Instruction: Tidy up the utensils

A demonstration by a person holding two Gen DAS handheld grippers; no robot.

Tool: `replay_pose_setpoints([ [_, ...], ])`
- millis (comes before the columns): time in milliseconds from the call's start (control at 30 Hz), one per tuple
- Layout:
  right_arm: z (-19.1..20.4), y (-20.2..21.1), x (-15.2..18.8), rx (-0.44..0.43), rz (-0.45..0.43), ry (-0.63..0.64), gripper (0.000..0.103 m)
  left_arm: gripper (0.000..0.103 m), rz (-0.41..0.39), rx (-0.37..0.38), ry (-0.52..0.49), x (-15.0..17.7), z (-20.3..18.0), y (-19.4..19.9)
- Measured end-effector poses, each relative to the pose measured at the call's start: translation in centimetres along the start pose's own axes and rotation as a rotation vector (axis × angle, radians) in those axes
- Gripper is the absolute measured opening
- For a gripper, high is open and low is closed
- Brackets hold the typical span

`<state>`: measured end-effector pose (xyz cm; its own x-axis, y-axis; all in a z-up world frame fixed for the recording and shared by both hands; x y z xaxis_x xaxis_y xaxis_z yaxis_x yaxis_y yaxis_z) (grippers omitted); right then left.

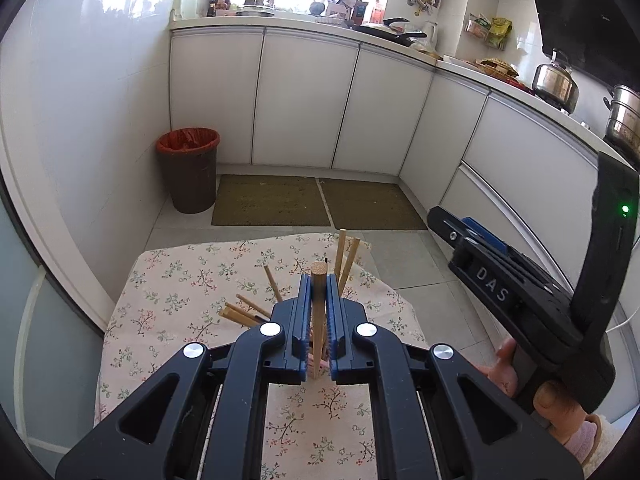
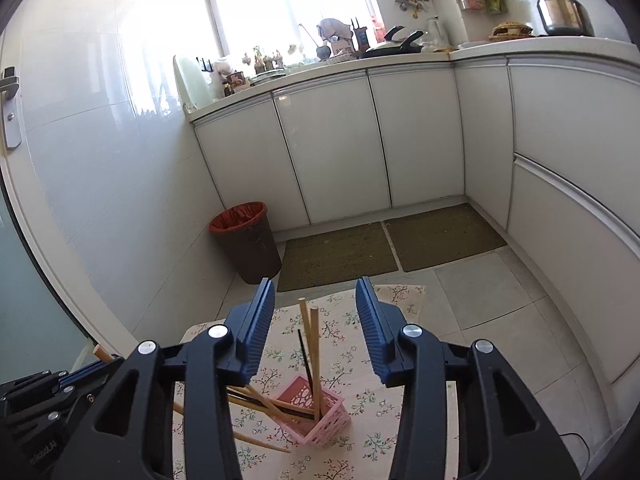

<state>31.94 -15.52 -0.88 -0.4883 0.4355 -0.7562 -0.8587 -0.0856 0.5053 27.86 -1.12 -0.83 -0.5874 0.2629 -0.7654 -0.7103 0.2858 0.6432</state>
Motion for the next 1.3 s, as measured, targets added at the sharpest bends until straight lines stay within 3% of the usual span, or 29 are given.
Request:
replay_pose_setpoints([
  [300,-4.2,0.7,-0.3,0.081,-0.001,-0.001,0.050,0.007,-0.011,-0.011,-0.006,-2.1,-1.2,-2.4],
  [467,-6.0,0.3,0.2,0.095,0.027,-0.026,0.050,0.006,0.002,0.031,-0.024,-2.9,-2.0,-2.3],
  [833,-6.5,-0.7,0.5,0.089,0.054,-0.037,0.050,0.008,-0.013,-0.020,-0.033,-4.7,-1.6,-1.9],
  [900,-6.4,-0.7,0.7,0.088,0.053,-0.039,0.054,0.008,0.007,-0.016,-0.037,-4.4,-1.7,-2.8],
  [967,-6.4,-0.6,0.8,0.085,0.051,-0.042,0.061,0.025,0.022,-0.014,-0.035,-4.0,-1.7,-3.6],
  [1133,-6.4,-0.2,0.6,0.085,0.042,-0.044,0.067,0.043,0.008,-0.016,0.018,-3.3,-0.7,-3.7],
  [1300,-5.8,1.3,0.2,0.079,0.007,-0.066,0.076,0.057,-0.032,-0.076,0.004,-3.2,-0.7,-2.2],
])
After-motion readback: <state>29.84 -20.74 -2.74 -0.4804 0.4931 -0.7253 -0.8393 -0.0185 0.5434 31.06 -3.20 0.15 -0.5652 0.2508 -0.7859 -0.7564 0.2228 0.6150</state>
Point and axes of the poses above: each gripper's, at about its wrist camera, not at the fingertips, and y roughly against the way its jaws point, z to its left, x to its underside, the point moved 6 cm from there along -y, roughly the way its jaws point, and after that the axes turned 13 degrees about -y, right-handed, at the moved point
